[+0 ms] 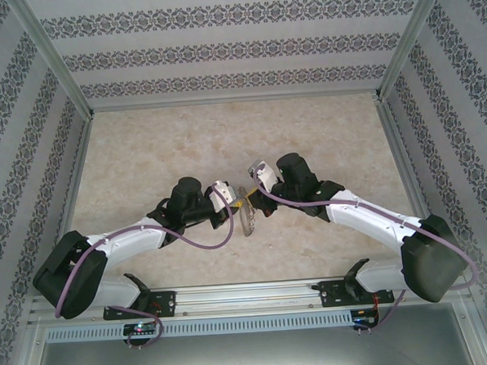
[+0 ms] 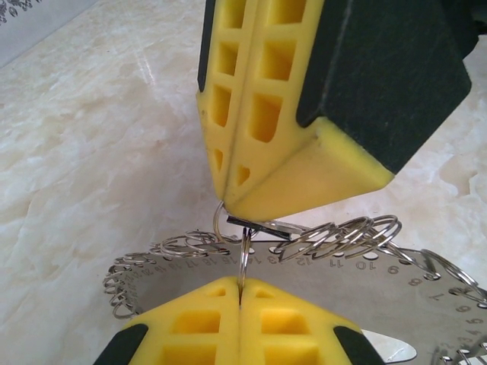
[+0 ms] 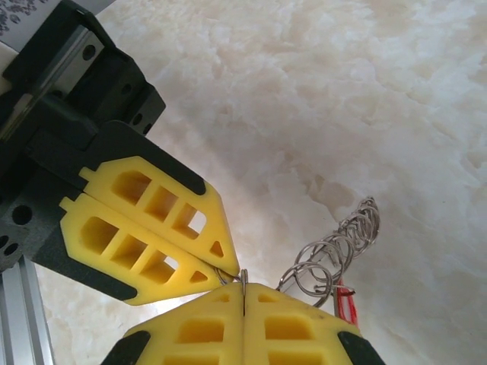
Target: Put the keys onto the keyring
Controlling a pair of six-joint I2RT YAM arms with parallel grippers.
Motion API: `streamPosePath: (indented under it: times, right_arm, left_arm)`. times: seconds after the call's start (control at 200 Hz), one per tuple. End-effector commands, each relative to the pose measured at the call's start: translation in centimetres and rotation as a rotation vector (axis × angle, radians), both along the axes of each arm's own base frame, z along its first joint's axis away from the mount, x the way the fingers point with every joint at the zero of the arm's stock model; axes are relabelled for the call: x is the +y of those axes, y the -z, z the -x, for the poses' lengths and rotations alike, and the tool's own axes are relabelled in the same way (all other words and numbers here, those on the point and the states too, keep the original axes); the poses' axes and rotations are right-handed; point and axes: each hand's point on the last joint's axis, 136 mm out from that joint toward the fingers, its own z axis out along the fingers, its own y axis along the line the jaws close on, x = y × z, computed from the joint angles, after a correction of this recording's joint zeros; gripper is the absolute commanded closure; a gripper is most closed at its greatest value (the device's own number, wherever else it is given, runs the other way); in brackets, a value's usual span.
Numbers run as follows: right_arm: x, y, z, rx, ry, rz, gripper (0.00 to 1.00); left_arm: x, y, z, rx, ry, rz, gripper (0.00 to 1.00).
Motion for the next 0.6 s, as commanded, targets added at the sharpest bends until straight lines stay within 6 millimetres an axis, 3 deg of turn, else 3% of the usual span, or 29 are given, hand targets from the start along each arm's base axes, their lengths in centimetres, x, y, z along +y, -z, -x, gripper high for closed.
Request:
streamPosePath:
  times: [0.0, 0.27, 0.595]
  right_arm:
    - [-0.7, -0.2, -0.4, -0.021, 0.038, 0.011, 1.00]
    - [-1.0, 0.1, -0.5, -0.018, 0.051, 0.016, 1.00]
    - [0.4, -1.5, 0.1, -0.032, -0.014, -0.032, 1.00]
  left_arm:
    - [-0.2, -0.6, 0.1, -0.023, -0.006, 0.033, 1.00]
    - [0.0, -0.7, -0.1, -0.027, -0.038, 0.078, 1.00]
    - [0.0, -0.8, -0.4, -0.037, -0.045, 0.079, 1.00]
